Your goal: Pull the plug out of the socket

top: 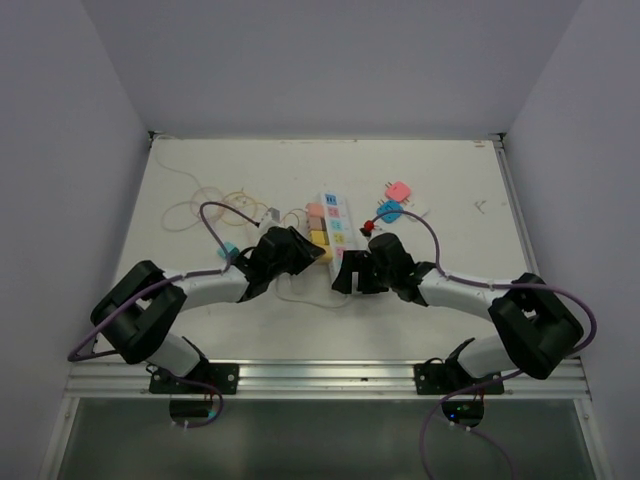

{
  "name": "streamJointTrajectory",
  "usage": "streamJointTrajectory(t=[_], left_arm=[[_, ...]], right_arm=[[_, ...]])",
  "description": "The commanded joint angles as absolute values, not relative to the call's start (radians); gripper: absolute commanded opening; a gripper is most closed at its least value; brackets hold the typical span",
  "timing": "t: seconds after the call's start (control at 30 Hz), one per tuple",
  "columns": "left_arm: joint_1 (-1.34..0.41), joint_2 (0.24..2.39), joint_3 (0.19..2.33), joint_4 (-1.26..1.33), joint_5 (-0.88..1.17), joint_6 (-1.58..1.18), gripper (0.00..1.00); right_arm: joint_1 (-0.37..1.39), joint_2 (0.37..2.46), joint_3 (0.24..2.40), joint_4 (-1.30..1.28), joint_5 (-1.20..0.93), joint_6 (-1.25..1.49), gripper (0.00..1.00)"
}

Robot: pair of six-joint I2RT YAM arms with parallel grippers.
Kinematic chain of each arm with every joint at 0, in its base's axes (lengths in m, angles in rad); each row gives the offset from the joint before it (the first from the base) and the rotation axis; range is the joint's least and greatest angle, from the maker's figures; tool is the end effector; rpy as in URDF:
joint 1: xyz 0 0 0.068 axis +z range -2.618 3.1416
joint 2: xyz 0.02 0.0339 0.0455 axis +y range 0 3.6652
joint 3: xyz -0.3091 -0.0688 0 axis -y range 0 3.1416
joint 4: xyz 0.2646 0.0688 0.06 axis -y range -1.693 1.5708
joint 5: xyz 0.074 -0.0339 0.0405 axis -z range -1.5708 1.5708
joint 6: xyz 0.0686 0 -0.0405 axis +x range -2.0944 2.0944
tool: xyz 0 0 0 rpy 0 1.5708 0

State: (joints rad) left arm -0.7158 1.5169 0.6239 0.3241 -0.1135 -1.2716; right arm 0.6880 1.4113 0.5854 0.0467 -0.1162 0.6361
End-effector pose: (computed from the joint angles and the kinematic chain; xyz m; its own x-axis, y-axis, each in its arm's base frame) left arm 0.2585 -0.2145 0.1771 -0.6740 -0.6720 -0.3066 -0.2175 0.5772 -0.7871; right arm 0.2232 0.1938 0.1649 -0.8492 0.0658 -0.5239 -0.2361 0.8402 0.4882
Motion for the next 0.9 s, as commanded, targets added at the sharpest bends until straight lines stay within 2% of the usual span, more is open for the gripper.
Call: streamJointTrajectory(t=[0.0,0.4,0.57,0.87], left_arm=[[-0.719,1.448,0.643,0.298,-0.167,-1.256,0.00],[-0.718,1.401,0.612,0.299,-0.170,-1.282,0.00],[-0.718,1.352,0.607,0.224,-0.189,-1.259,0.00],[-0.609,1.080,0.490,0.002,-0.259,-1.181,0.00]], right_arm=[[0.680,1.447,0.583,-0.081,-0.072,0.678,0.00],[0.646,1.440,0.558,-0.074,-0.077,0.699,0.00],[0.637,1.434,0.560,-0.083,-0.074,0.704,0.00],[0.627,1.404,0.586,-0.160,-0.020,0.680,0.00]])
